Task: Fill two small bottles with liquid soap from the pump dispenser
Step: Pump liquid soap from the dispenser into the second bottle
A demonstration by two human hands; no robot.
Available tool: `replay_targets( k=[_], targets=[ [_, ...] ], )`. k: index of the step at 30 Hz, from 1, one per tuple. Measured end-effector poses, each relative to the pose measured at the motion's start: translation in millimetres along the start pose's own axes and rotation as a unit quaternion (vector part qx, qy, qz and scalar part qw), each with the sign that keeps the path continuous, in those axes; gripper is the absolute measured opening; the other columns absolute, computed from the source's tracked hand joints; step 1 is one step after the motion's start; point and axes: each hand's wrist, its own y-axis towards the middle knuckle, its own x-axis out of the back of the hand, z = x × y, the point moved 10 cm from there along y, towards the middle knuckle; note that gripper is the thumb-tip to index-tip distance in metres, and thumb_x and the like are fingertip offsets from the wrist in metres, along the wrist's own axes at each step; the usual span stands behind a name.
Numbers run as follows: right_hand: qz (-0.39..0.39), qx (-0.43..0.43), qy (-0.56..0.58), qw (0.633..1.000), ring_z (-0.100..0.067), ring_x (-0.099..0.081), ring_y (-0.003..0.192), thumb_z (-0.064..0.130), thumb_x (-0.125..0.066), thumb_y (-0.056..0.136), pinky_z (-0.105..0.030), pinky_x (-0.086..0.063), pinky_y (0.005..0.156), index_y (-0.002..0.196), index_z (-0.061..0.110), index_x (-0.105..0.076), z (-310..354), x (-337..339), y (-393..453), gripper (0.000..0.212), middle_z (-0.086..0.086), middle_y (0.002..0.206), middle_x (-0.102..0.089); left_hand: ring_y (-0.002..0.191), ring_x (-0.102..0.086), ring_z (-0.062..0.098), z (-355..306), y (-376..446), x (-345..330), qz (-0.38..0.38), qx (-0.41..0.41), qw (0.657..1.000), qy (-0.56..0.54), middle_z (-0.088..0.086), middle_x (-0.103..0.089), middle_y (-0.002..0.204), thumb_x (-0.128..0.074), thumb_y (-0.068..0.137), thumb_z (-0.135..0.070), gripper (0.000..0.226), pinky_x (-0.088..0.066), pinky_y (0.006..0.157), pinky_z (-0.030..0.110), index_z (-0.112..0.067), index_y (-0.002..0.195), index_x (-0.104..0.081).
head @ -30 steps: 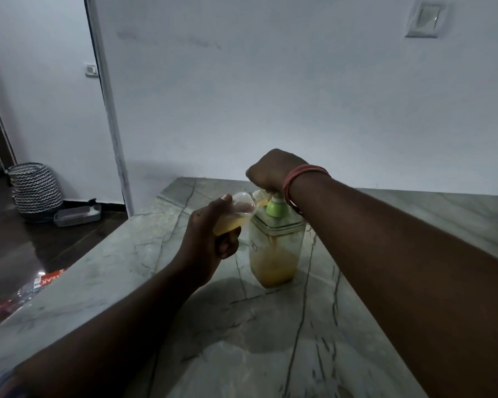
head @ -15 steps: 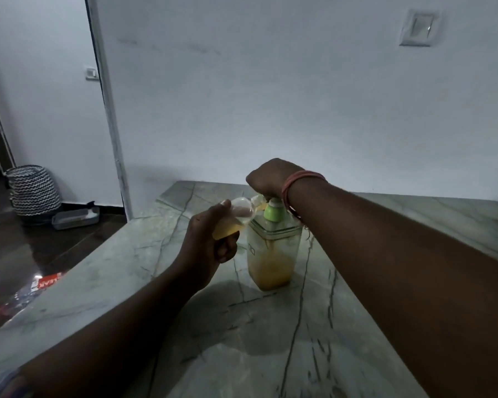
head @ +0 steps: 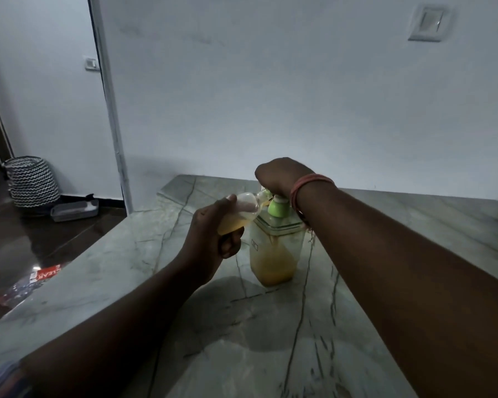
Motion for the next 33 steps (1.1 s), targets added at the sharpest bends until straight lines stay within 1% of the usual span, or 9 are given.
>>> replay_targets(
  k=[3,6,8,14,18,20,23,28,33],
  targets=[
    [0.015,0.008,-0.031,0.999,-0.014,-0.050,0.059,0.026,-0.043,0.086,-0.025,-0.030,0.049,0.066,0.016,-0.052,5,-2,1,0.024,-0.003,0.075,-0.056,0.039,-0.034,0.014,0,-3,0,-0.007,0.002,1.000,0.000,0.008,-0.047,0.054,-0.057,0.098,-0.046,0.040,-0.027,0.042,0.022,-0.013,0.094,-0.080],
    [-0.021,-0.004,-0.016,1.000,-0.017,-0.055,0.059,0.027,-0.048,0.078,-0.024,-0.033,0.048,0.067,0.016,-0.056,2,2,4,0.017,-0.002,0.073,-0.062,0.039,-0.034,0.013,3,-2,1,-0.003,0.007,1.000,0.003,0.007,-0.047,0.054,-0.057,0.098,-0.046,0.038,-0.029,0.042,0.022,-0.017,0.092,-0.081],
    [-0.028,-0.003,0.017,0.999,-0.017,-0.052,0.059,0.026,-0.046,0.078,-0.025,-0.031,0.049,0.064,0.016,-0.053,-1,-1,6,0.018,-0.002,0.071,-0.060,0.039,-0.034,0.013,4,-1,3,-0.005,0.005,1.000,-0.002,0.006,-0.047,0.054,-0.059,0.097,-0.047,0.039,-0.029,0.042,0.022,-0.015,0.093,-0.081],
    [-0.013,-0.011,0.028,0.999,-0.016,-0.045,0.059,0.025,-0.040,0.084,-0.027,-0.026,0.049,0.064,0.016,-0.046,-6,-4,7,0.023,-0.004,0.071,-0.052,0.038,-0.035,0.012,4,1,0,0.002,0.001,1.000,-0.001,0.006,-0.048,0.053,-0.058,0.099,-0.044,0.039,-0.031,0.042,0.021,-0.012,0.092,-0.080],
    [-0.031,-0.021,0.060,0.998,-0.023,-0.053,0.071,0.026,-0.043,0.079,-0.026,-0.030,0.050,0.063,0.017,-0.048,-7,3,2,0.019,-0.004,0.077,-0.056,0.038,-0.034,0.013,0,-1,-2,-0.004,0.005,1.000,-0.002,0.008,-0.044,0.053,-0.059,0.097,-0.044,0.041,-0.029,0.041,0.022,-0.009,0.094,-0.080],
    [-0.021,-0.018,0.029,0.999,-0.022,-0.055,0.068,0.025,-0.045,0.074,-0.025,-0.032,0.050,0.064,0.017,-0.051,-5,3,0,0.015,-0.004,0.077,-0.060,0.038,-0.035,0.013,0,-2,-1,-0.013,0.008,1.000,-0.004,0.008,-0.046,0.053,-0.062,0.093,-0.048,0.044,-0.028,0.042,0.022,-0.007,0.097,-0.079],
    [-0.051,0.003,-0.028,0.998,-0.019,-0.055,0.063,0.025,-0.048,0.069,-0.025,-0.036,0.052,0.068,0.016,-0.056,2,8,4,0.011,-0.003,0.072,-0.060,0.039,-0.035,0.011,1,-3,0,-0.013,0.011,1.000,0.005,0.005,-0.047,0.054,-0.055,0.100,-0.044,0.038,-0.028,0.042,0.022,-0.017,0.090,-0.081],
    [-0.007,0.010,0.001,1.000,-0.018,-0.050,0.068,0.031,-0.041,0.085,-0.027,-0.028,0.051,0.068,0.017,-0.051,-1,-11,14,0.024,-0.004,0.079,-0.053,0.038,-0.035,0.012,4,-3,3,-0.009,0.005,1.000,0.013,0.004,-0.046,0.051,-0.053,0.102,-0.040,0.039,-0.028,0.043,0.022,-0.017,0.088,-0.081],
    [-0.020,0.007,0.007,1.000,-0.024,-0.050,0.077,0.027,-0.041,0.084,-0.026,-0.027,0.050,0.063,0.017,-0.045,-3,-4,8,0.023,-0.005,0.084,-0.054,0.039,-0.034,0.013,4,-1,0,-0.012,0.008,1.000,0.012,0.007,-0.045,0.054,-0.051,0.105,-0.037,0.041,-0.027,0.043,0.022,-0.020,0.084,-0.081]
  ],
)
